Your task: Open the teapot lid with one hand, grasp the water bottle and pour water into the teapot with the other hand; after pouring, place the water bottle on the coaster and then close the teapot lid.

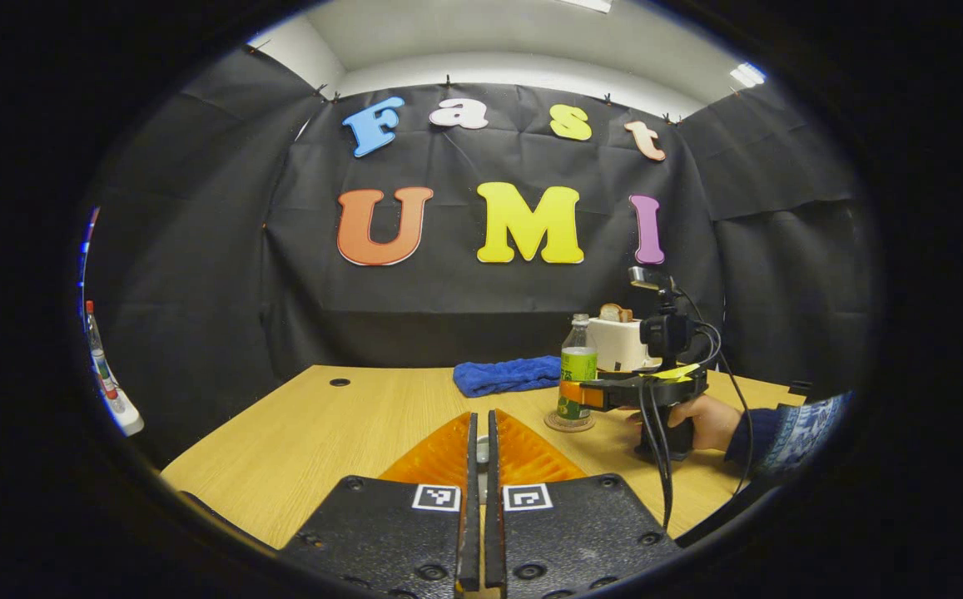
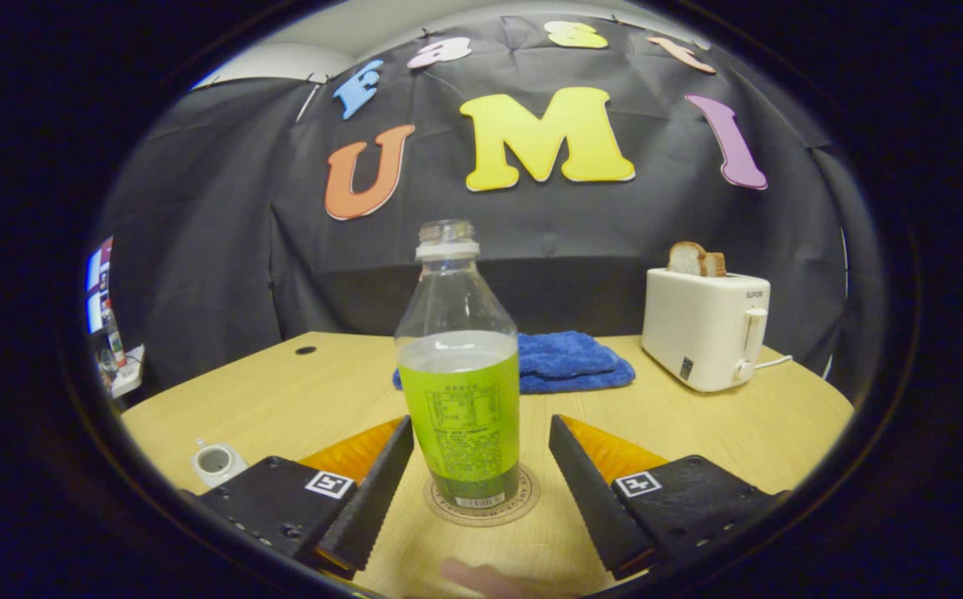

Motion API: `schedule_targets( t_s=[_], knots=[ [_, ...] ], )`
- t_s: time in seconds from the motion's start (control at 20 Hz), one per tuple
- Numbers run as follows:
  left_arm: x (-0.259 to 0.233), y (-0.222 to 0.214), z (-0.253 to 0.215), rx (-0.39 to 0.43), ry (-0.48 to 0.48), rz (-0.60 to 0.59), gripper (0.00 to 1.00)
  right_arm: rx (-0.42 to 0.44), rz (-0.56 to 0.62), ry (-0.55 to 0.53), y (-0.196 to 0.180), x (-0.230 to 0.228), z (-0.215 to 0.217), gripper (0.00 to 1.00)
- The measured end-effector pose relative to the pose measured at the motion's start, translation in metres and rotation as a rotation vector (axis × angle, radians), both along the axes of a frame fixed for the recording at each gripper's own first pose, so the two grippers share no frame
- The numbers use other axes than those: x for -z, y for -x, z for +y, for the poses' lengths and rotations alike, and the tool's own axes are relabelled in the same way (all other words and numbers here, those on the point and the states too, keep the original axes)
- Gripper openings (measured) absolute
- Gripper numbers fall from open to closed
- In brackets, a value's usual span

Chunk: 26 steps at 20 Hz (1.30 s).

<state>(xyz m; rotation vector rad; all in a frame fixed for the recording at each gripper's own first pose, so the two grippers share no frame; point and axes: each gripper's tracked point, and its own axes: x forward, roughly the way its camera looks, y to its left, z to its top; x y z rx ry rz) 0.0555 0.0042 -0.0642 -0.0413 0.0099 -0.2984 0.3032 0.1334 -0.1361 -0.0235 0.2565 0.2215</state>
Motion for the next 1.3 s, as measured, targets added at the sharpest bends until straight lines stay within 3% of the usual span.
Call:
schedule_targets(
  t_s=[0.2, 0.4, 0.6, 0.75, 1.0, 1.3],
  knots=[
    [0.020, -0.012, 0.008, -0.049, -0.036, 0.046, 0.05, 0.029, -0.048, 0.040, 0.028, -0.019, -0.027, 0.95],
    [0.019, -0.012, 0.004, -0.087, -0.038, 0.073, 0.05, 0.074, -0.099, -0.037, 0.067, -0.042, -0.051, 0.96],
    [-0.010, -0.006, -0.006, -0.122, 0.006, 0.022, 0.05, 0.180, -0.128, 0.048, 0.105, -0.045, -0.091, 0.96],
    [-0.024, 0.002, -0.019, -0.133, 0.024, 0.041, 0.05, 0.182, -0.172, 0.053, 0.117, -0.056, -0.099, 0.96],
    [-0.053, 0.002, -0.044, -0.123, 0.044, 0.006, 0.05, 0.130, -0.117, 0.049, 0.136, -0.039, -0.111, 0.96],
    [-0.050, -0.040, -0.070, -0.109, 0.029, -0.006, 0.05, 0.078, -0.115, 0.002, 0.139, -0.037, -0.120, 0.96]
  ],
)
